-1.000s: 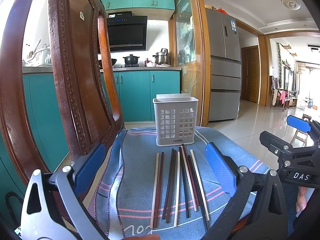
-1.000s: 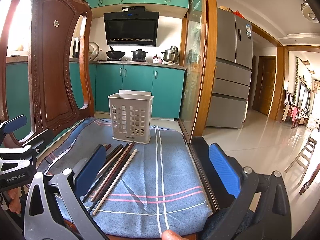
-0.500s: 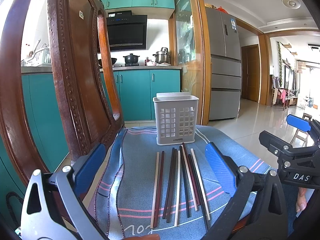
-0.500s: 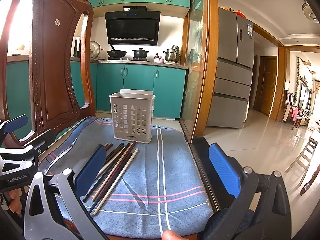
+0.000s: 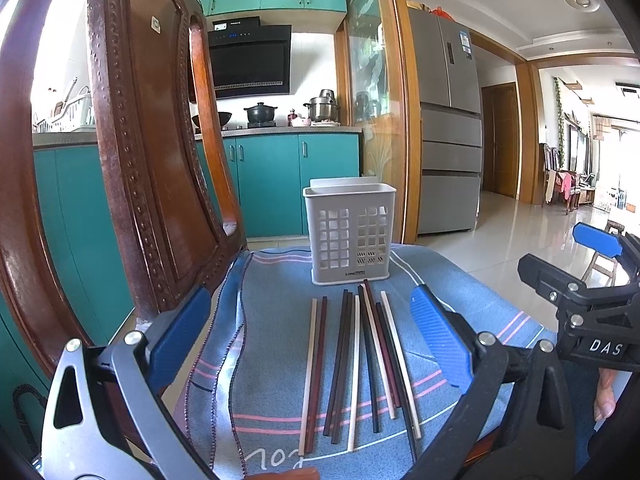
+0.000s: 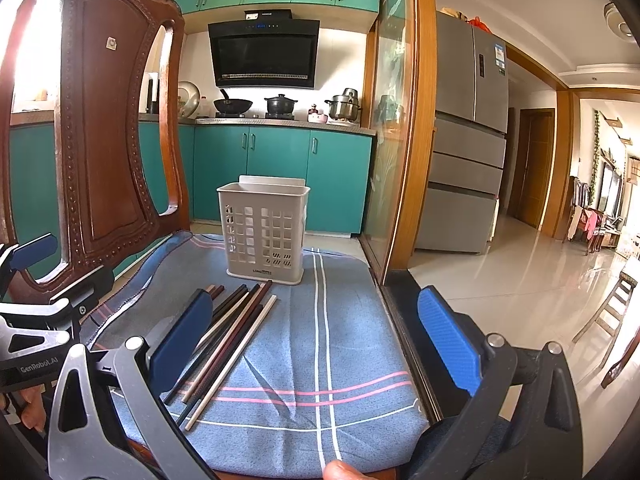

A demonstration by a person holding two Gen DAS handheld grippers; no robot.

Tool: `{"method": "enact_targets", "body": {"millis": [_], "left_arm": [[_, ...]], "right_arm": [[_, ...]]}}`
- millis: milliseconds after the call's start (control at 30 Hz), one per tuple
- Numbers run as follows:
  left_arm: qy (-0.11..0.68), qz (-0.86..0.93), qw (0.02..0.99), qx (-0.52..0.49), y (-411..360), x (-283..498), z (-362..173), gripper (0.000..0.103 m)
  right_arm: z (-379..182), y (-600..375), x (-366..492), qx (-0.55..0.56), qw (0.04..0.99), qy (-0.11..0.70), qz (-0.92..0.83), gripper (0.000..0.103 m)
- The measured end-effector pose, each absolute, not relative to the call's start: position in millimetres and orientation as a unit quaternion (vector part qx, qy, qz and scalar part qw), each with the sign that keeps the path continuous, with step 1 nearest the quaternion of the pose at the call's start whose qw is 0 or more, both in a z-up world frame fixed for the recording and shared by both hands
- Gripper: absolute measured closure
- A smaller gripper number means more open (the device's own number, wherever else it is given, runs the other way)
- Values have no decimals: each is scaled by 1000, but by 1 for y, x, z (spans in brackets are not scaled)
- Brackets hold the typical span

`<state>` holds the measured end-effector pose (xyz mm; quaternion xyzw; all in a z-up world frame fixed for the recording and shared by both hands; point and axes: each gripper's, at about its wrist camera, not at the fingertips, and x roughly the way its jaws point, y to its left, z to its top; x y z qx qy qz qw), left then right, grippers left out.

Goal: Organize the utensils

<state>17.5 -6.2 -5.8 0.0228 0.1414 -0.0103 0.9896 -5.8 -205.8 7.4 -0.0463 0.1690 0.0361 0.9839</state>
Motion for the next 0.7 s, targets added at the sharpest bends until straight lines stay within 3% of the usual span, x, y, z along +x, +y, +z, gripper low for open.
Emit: {"method": "enact_targets", "body": {"millis": [200,467,533,567,633,700], "left_arm": [[185,-6,982,49,-16,34,-17,4],[235,6,969,78,-25,53,-32,4],[253,-10,966,61,-21,59,-37,4],[261,-19,964,47,-18,62,-40,4],[277,-33,960,22,-11,67,-43,4],[288,-44,957,3,-6,73,-46,4]], "right_arm": [[6,-207,27,-79,975,207,18,3],[-33,-200,133,-55,918,386,72,5],[-47,-189,157,-45,901,421,93,23],[-52,-185,164,-38,896,432,96,27],[-69,-171,187,-14,869,479,121,44],[-83,-157,202,-10,848,512,138,50]]}}
